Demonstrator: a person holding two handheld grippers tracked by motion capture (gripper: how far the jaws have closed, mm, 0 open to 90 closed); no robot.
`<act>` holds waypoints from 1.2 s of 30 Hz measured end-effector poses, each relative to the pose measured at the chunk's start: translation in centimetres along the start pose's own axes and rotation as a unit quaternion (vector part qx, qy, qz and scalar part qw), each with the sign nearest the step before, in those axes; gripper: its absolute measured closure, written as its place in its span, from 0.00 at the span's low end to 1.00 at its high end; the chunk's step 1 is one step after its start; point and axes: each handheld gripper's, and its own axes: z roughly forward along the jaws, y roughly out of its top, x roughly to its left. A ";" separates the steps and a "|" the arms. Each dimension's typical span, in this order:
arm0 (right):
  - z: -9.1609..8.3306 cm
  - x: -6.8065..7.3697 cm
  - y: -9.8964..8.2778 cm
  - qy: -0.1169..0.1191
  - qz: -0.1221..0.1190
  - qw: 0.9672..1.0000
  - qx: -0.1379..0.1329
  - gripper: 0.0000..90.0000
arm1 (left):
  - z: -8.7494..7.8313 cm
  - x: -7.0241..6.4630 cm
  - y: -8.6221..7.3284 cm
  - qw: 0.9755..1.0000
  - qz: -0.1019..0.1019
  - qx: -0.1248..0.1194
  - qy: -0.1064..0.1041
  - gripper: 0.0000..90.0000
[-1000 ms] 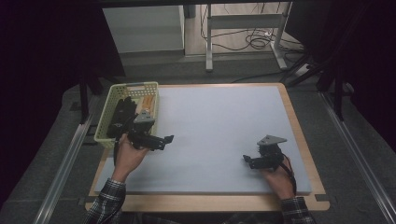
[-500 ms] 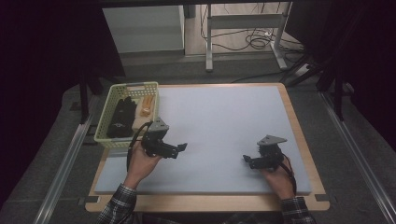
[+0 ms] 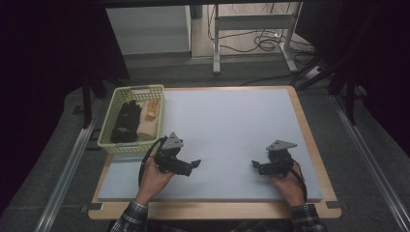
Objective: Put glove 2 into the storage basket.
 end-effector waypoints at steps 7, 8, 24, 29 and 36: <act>0.0 0.0 0.0 0.000 0.000 1.000 0.000 0.15 | 0.8 0.2 -2.1 1.000 -0.009 0.014 0.000 0.00; 0.0 0.0 0.0 0.000 0.001 1.000 0.000 0.15 | 0.8 0.3 -2.5 1.000 -0.010 0.016 0.001 0.00; 0.0 0.0 0.0 -0.001 0.000 1.000 -0.001 0.15 | 1.1 1.3 -6.2 0.998 -0.031 0.045 0.029 0.00; 0.0 0.1 0.0 -0.002 -0.001 1.000 -0.001 0.15 | 1.5 1.2 -6.4 0.997 -0.027 0.065 0.040 0.00; 0.0 0.1 0.0 -0.002 -0.001 1.000 -0.001 0.15 | 2.1 1.2 -6.3 0.994 -0.030 0.090 0.045 0.00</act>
